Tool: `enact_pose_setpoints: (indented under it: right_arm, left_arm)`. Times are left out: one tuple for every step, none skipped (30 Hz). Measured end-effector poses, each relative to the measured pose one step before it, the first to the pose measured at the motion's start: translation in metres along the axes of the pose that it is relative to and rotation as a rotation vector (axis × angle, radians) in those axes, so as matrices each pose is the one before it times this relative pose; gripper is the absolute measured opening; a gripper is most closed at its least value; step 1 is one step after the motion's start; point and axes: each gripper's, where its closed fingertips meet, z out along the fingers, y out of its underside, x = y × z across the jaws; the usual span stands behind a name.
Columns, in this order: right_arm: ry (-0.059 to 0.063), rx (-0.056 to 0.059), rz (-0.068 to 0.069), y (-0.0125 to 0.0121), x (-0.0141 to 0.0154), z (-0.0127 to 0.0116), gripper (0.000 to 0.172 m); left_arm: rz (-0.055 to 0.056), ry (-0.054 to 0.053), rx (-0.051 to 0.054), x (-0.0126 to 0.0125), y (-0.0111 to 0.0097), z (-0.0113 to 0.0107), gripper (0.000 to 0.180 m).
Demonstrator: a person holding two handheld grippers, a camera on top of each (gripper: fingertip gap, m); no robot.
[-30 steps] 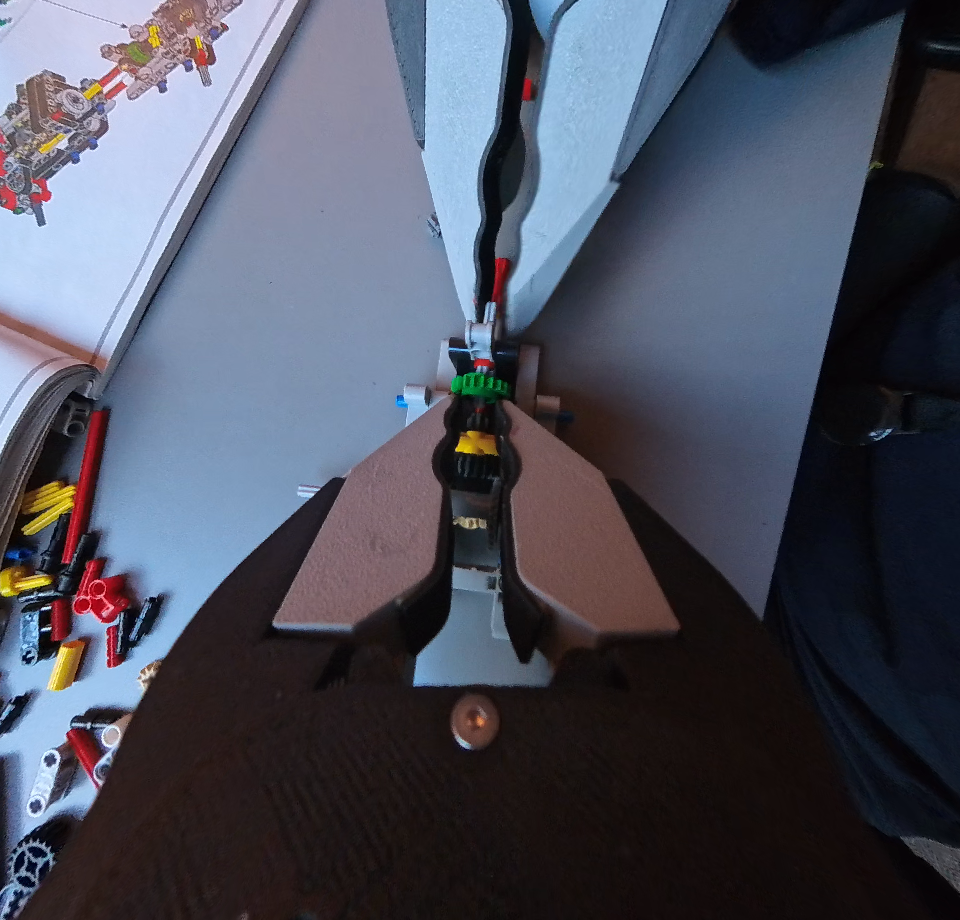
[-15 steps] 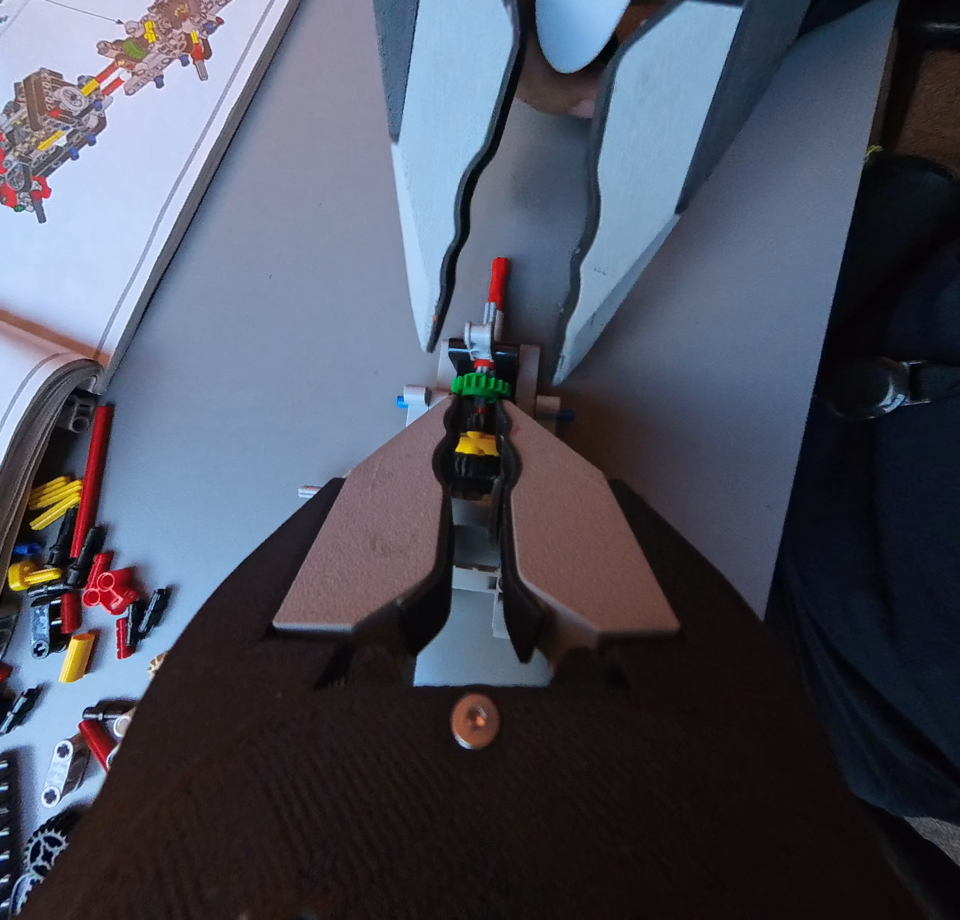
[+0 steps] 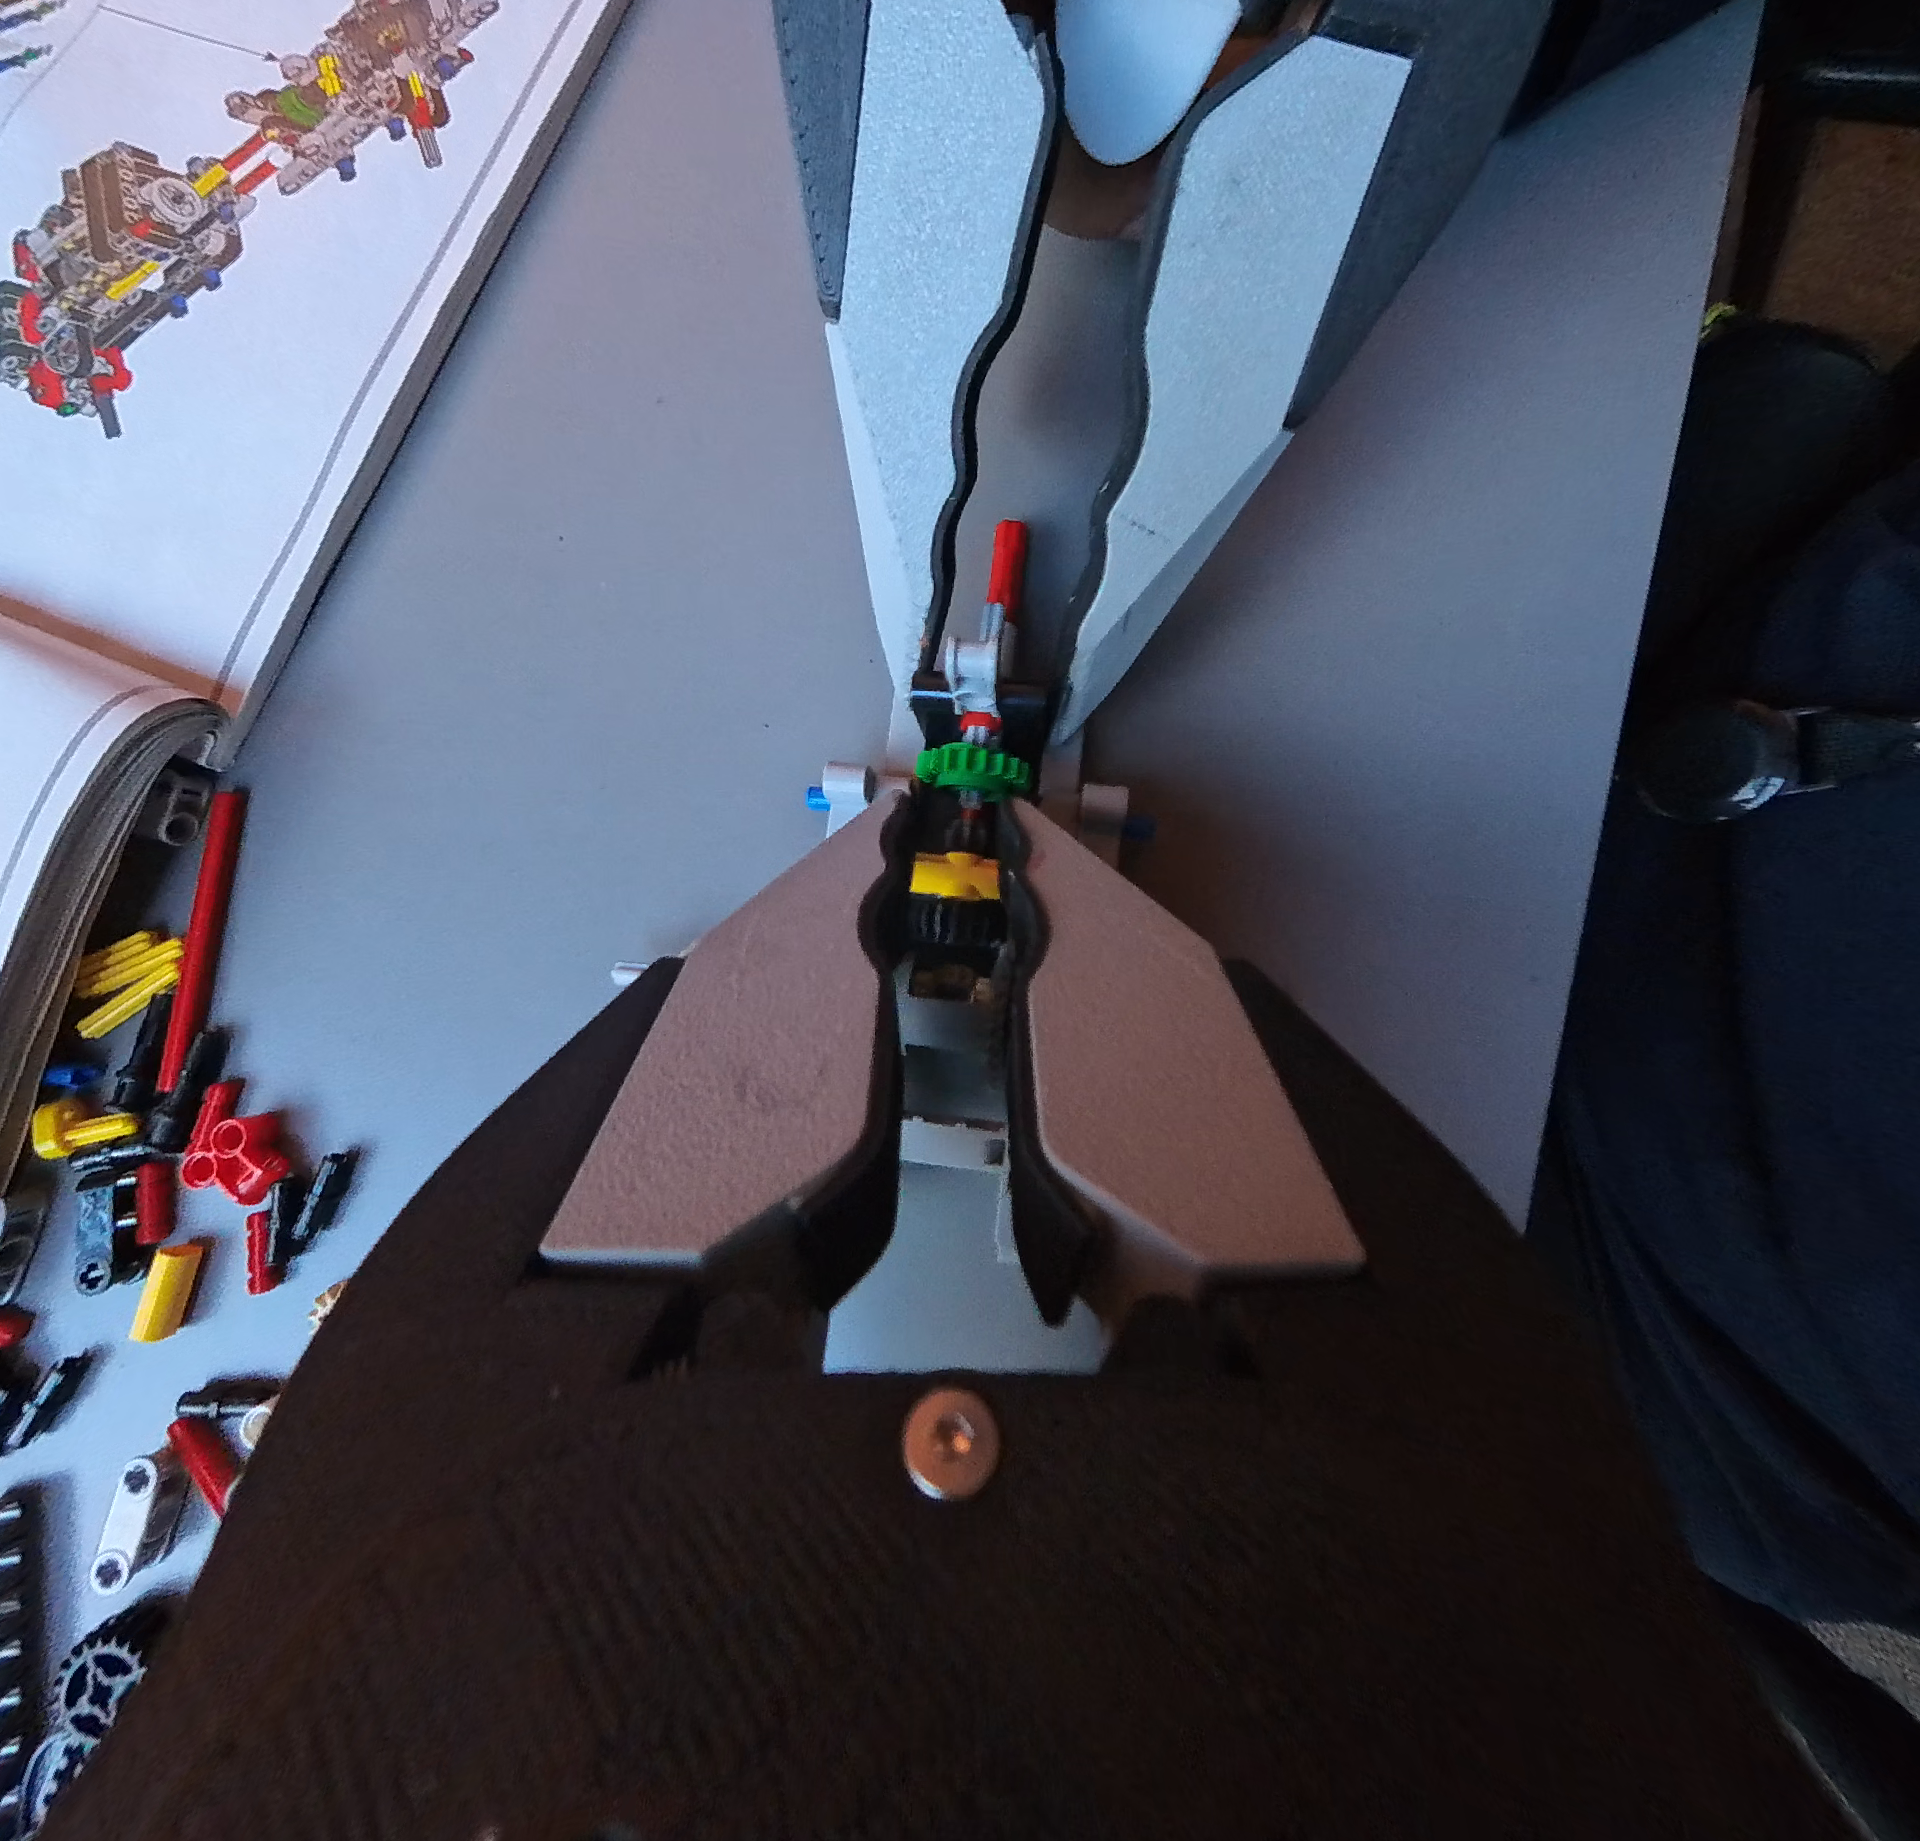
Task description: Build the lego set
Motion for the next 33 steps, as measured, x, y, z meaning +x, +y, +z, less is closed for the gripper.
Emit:
enact_pose_setpoints:
  right_arm:
    - [-0.0012,0.0001,0.0009,-0.00005,-0.00002,0.00007,0.022]
    - [-0.0015,0.0002,0.0014,0.00004,-0.0001,-0.00004,0.022]
    - [-0.0018,0.0002,0.0013,-0.00001,-0.00006,0.00002,0.022]
    - [-0.0018,0.0003,0.0004,0.0001,-0.00008,0.00003,0.022]
    - [-0.0021,0.0001,0.0005,0.00009,-0.00005,-0.0001,0.022]
    - [-0.0015,0.0002,0.001,0.00002,-0.00008,-0.00003,0.022]
    - [-0.0009,0.0002,-0.0002,-0.00003,-0.00011,0.00002,0.022]
    - [-0.0006,0.0003,-0.0011,0.00005,-0.00001,-0.00009,0.022]
    - [-0.0004,0.0,-0.0014,0.00011,-0.00004,0.00001,0.022]
    - [-0.0002,0.0,-0.0015,0.00008,0.00008,-0.00011,0.022]
    - [-0.0009,0.0005,0.0002,-0.00001,-0.00007,-0.00002,0.021]
    - [-0.001,-0.0001,0.001,0.00003,-0.00008,-0.00001,0.022]
    - [-0.0002,0.0,-0.0001,0.00005,0.00005,-0.00006,0.022]
    - [-0.0001,0.0001,-0.0006,-0.00006,-0.00004,0.00006,0.022]
    - [-0.0009,0.0006,0.0006,-0.00007,-0.00003,0.00004,0.021]
    - [-0.0023,0.0011,0.0023,-0.00012,-0.00006,0.00008,0.022]
    - [-0.0019,-0.0005,0.0034,0.00011,0.0002,-0.00003,0.022]
    - [-0.0015,0.0,0.0037,0.00001,0.00016,-0.00011,0.022]
    - [-0.0012,-0.0004,0.0023,0.00008,0.00009,-0.00002,0.022]
    - [-0.0013,-0.0001,0.0012,-0.00002,-0.00005,0.00005,0.022]
    - [-0.0008,-0.0001,0.0009,0.00007,0.00003,-0.00006,0.022]
    - [-0.0007,-0.0001,0.0008,0.00003,-0.00001,-0.00001,0.021]
    - [-0.0011,0.0,0.0005,0.00009,-0.00005,0.00006,0.021]
    - [-0.0011,0.0002,-0.0002,-0.00003,-0.00014,0.00002,0.021]
    - [-0.0004,0.0,-0.0004,-0.00005,-0.00009,0.00006,0.021]
    - [-0.0011,0.0,0.0009,-0.00002,0.0,0.00005,0.021]
    - [-0.0017,-0.0001,0.0018,0.00003,-0.00008,-0.00001,0.021]
    - [-0.0024,-0.0003,0.0011,0.00006,-0.00014,-0.00003,0.021]
    - [-0.002,-0.0006,0.0017,0.00006,-0.00005,0.00001,0.021]
    - [-0.0019,0.0002,0.0028,0.00004,0.00003,-0.00005,0.021]
    - [-0.0015,-0.0003,0.0027,-0.00006,0.00011,0.00014,0.021]
    - [-0.0009,-0.0003,0.0027,0.00002,0.00018,0.00003,0.021]
    - [0.0001,-0.0004,0.0022,0.00019,0.0002,-0.00003,0.021]
  left_arm:
    - [0.0005,0.003,0.0028,0.00015,-0.0001,-0.00005,0.01]
    - [0.0028,0.0046,0.0027,0.00078,-0.00013,0.00023,0.009]
    - [0.0058,0.0066,0.0024,0.00121,-0.00003,0.00027,0.008]
    - [0.0079,0.0087,0.0024,0.00166,-0.00015,0.00023,0.007]
    - [0.0069,0.0053,0.0022,0.00091,-0.00017,-0.00013,0.008]
    - [0.0042,0.0015,0.0025,-0.00002,-0.00012,-0.00057,0.008]
    - [0.001,0.0022,0.0028,-0.00036,-0.00017,-0.00066,0.007]
    - [0.0,0.005,0.0035,-0.00007,-0.00011,-0.00061,0.005]
    - [0.0018,0.0046,0.0016,-0.00002,0.00026,-0.00058,0.001]
    - [0.0064,0.001,-0.0033,-0.00019,0.00119,-0.00022,0.0]
    - [0.0029,0.0024,0.0049,0.00014,-0.00015,-0.00014,0.0]
    - [-0.0009,0.0018,0.0018,0.0001,-0.00009,0.00026,0.0]
    - [-0.002,-0.0004,0.0023,-0.00027,-0.00031,0.0007,0.0]
    - [-0.0018,-0.0015,-0.0001,-0.00043,-0.00011,0.00093,0.0]
    - [-0.0011,-0.0014,-0.0026,-0.00046,0.00005,0.00107,0.0]
    - [-0.0005,-0.0011,-0.0023,-0.00041,-0.00014,0.00081,0.0]
    - [-0.0007,0.0024,-0.0017,-0.00003,-0.00009,0.00019,0.0]
    - [0.0004,0.0012,-0.0015,-0.00008,-0.0001,0.00005,0.0]
    - [0.0017,-0.0001,-0.0006,-0.00019,-0.00004,-0.00006,0.0]
    - [0.0019,-0.0005,-0.0003,0.00002,0.00002,-0.00001,0.0]
    - [0.0015,-0.0009,-0.0002,-0.00004,-0.00003,-0.00024,0.0]
    - [0.0006,-0.0029,-0.0008,-0.00048,0.00015,-0.00022,0.0]
    - [-0.0017,-0.0136,0.0001,-0.00212,-0.00004,-0.00037,0.004]
    - [-0.002,-0.0127,-0.002,-0.00231,0.00022,-0.00034,0.009]
    - [-0.0026,0.0051,-0.0009,0.00042,0.00014,-0.00032,0.009]
    - [0.0015,0.0117,0.0014,0.00175,-0.00029,0.00003,0.006]
    - [0.0078,0.0089,0.0044,0.00229,-0.00075,0.00063,0.003]
    - [0.0096,-0.0071,-0.0026,-0.00007,0.00001,0.00101,0.003]
    - [0.0055,-0.0035,-0.0021,-0.0001,-0.0002,0.00026,0.003]
    - [-0.0005,0.0009,-0.0028,-0.00008,0.00001,-0.00011,0.003]
    - [-0.0038,0.0009,-0.0001,-0.00027,0.00017,0.00003,0.003]
    - [-0.0044,-0.0002,0.0024,-0.0003,0.00011,0.00007,0.003]
    - [-0.0081,0.001,0.0029,-0.00039,0.00012,0.00005,0.003]
